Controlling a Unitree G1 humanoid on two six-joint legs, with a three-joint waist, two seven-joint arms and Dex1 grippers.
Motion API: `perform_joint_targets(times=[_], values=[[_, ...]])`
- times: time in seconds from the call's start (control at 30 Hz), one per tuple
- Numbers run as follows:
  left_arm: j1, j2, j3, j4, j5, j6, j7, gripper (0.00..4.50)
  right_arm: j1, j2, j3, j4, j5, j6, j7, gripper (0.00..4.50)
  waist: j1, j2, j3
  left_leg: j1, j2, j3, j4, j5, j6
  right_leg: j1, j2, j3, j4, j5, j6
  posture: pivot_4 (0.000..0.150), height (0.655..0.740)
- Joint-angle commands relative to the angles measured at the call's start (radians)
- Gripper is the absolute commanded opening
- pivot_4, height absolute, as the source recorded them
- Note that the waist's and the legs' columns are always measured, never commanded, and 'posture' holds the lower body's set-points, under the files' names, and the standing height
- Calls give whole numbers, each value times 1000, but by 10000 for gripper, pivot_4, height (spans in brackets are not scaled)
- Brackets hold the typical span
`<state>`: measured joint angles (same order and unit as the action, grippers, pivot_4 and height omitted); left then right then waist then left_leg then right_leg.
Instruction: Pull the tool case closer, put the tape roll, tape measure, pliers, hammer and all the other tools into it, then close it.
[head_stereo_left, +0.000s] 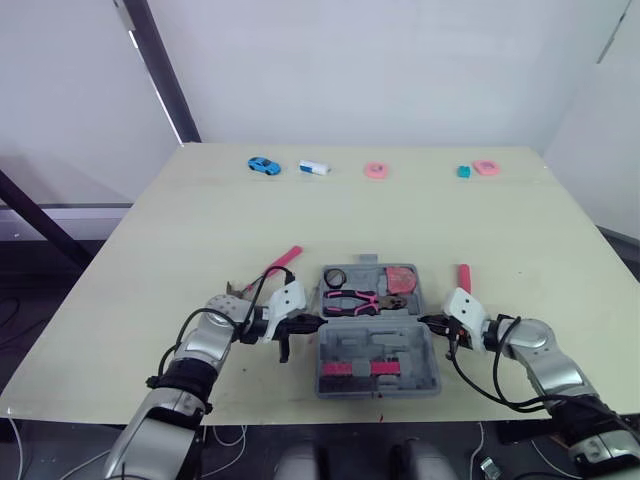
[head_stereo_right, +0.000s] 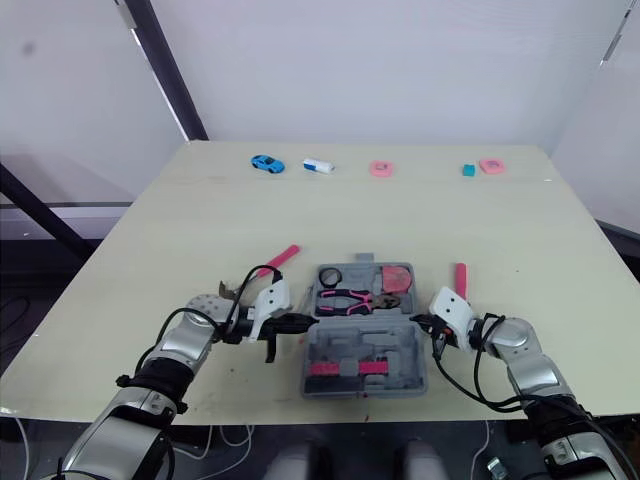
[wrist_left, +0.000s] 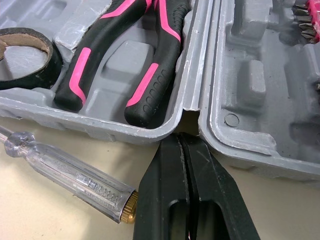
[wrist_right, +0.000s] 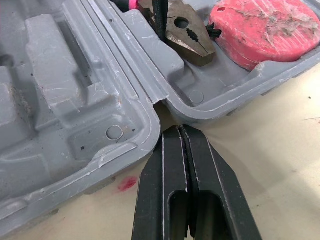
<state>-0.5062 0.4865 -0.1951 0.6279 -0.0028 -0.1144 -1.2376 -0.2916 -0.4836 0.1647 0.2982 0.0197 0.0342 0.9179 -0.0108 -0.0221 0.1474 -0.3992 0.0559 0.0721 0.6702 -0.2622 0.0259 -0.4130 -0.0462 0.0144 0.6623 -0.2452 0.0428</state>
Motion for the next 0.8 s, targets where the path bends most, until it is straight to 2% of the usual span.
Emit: perform_joint_targets(times=[0.03,0.8], values=[[-5,-24,-28,-13,-5,-17,-20,484,-33,27,7,-31,20,-47,4,0,0,0,0,0,0,0,0,0,0,0,0,0,0,0,0,1500,7400],[-17,2,-12,-2,-2,-30,-4,484,-18,25,7,43,-18,-84,-12,0,-2,0,0,0,0,0,0,0,0,0,0,0,0,0,0,1500,7400]])
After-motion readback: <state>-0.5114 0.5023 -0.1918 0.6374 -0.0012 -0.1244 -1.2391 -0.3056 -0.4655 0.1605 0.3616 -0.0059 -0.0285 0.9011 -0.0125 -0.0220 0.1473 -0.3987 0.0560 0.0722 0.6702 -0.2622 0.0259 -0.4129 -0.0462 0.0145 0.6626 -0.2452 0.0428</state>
